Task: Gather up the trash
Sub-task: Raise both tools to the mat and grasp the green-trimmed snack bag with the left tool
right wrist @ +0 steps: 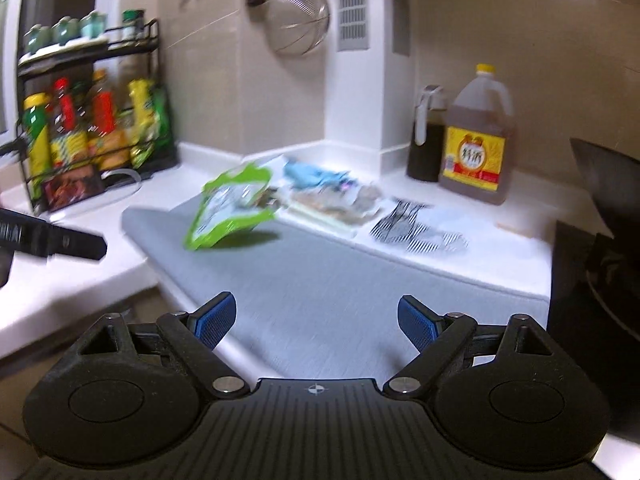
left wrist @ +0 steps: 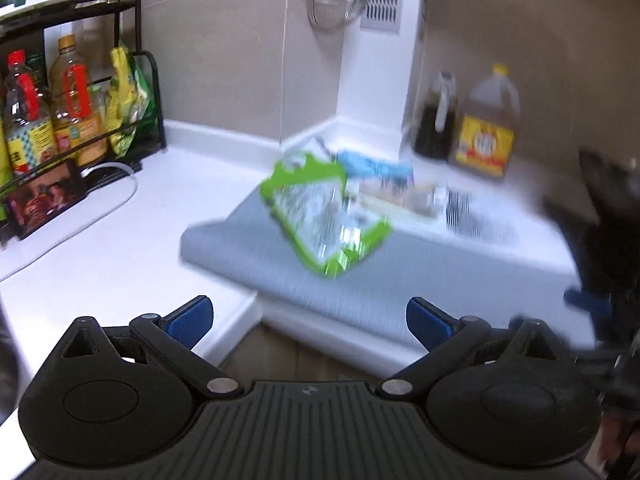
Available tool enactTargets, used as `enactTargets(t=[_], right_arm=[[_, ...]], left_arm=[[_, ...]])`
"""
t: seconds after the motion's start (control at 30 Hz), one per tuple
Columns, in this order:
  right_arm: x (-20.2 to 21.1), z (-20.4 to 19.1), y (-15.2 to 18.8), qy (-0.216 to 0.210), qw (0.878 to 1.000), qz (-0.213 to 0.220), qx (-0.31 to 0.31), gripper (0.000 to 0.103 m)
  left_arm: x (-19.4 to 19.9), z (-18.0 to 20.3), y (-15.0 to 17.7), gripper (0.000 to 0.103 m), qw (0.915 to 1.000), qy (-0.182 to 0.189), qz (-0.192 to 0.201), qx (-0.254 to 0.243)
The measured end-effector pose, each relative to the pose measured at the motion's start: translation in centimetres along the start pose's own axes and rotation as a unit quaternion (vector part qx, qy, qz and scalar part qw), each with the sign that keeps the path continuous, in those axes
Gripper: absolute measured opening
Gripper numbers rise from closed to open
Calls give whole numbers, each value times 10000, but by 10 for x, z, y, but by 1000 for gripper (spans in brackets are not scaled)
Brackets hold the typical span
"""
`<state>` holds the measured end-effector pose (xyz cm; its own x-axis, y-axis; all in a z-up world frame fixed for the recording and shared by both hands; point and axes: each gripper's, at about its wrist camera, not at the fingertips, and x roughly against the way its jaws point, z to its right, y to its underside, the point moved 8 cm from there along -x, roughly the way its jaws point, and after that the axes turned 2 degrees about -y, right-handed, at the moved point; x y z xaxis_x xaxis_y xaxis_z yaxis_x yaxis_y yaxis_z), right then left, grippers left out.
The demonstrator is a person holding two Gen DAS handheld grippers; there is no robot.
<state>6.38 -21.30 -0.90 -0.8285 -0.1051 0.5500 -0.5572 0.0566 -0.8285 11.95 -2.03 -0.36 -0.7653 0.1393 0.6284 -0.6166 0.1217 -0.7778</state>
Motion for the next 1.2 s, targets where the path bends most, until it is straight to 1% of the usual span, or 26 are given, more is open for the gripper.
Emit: enactTargets(t=[0.07,0.17,0.23,0.3,0.37,0.47,0.57,0.67,0.8,0.83,0.87,0.9,0.93,0.97,1.0,1.03,1.07,1.1,1.13,1.17,1.2], right_arm=[[-13,8,-12,93,9999,83,-13,90],[-37,22,-33,254,9993,246,-118,91],[-56,34,-50,291,9983,362,-354,92],[-78,45,-64,291,9970,386,-605,93],[-106,56,-73,294,9948,249,-940,93],[-145,69,-77,107,9873,-26,-1586,93],[-177,70,-78,-69,9797,-269,-1984,93],[-205,70,-75,-24,9745,-499,-2187,94],[-237,74,-63,43,9638,-801,-2542,94],[-242,73,-61,62,9639,-792,-2540,97],[-244,70,-61,79,9675,-722,-2422,98],[-246,67,-61,119,9710,-727,-2275,98],[-246,64,-61,153,9736,-726,-2158,99],[-246,62,-60,168,9754,-713,-2082,95],[-244,61,-60,179,9765,-683,-2036,88],[-243,60,-60,209,9773,-669,-2001,65],[-240,62,-59,256,9769,-681,-2007,52],[-238,65,-58,194,9753,-665,-2096,50],[-236,65,-57,99,9739,-675,-2163,46],[-232,67,-56,37,9731,-659,-2206,43],[-228,68,-56,4,9725,-632,-2242,42]], left_arm=[[-16,6,-19,103,10000,43,24,33],[-47,17,-41,103,9999,137,-77,33],[-71,21,-52,103,9997,163,-200,43],[-94,23,-59,103,9991,188,-342,140],[-117,24,-64,103,9983,204,-493,225],[-146,25,-68,103,9971,221,-674,287],[-171,24,-71,103,9956,191,-844,361],[-192,21,-71,103,9942,138,-990,400],[-214,16,-66,103,9912,117,-1247,439],[-219,16,-62,103,9895,106,-1372,441],[-225,15,-58,103,9879,69,-1485,444],[-228,13,-55,103,9869,26,-1551,436],[-230,12,-53,103,9874,-12,-1534,385],[-230,11,-52,103,9883,-68,-1493,299],[-229,11,-51,103,9886,-108,-1481,251],[-226,9,-52,100,9889,-135,-1448,296],[-222,8,-53,90,9892,-124,-1406,403],[-217,5,-55,83,9886,-72,-1408,528],[-212,4,-56,75,9869,-14,-1476,652],[-207,2,-57,70,9852,6,-1528,773],[-201,0,-60,66,9852,11,-1480,865]])
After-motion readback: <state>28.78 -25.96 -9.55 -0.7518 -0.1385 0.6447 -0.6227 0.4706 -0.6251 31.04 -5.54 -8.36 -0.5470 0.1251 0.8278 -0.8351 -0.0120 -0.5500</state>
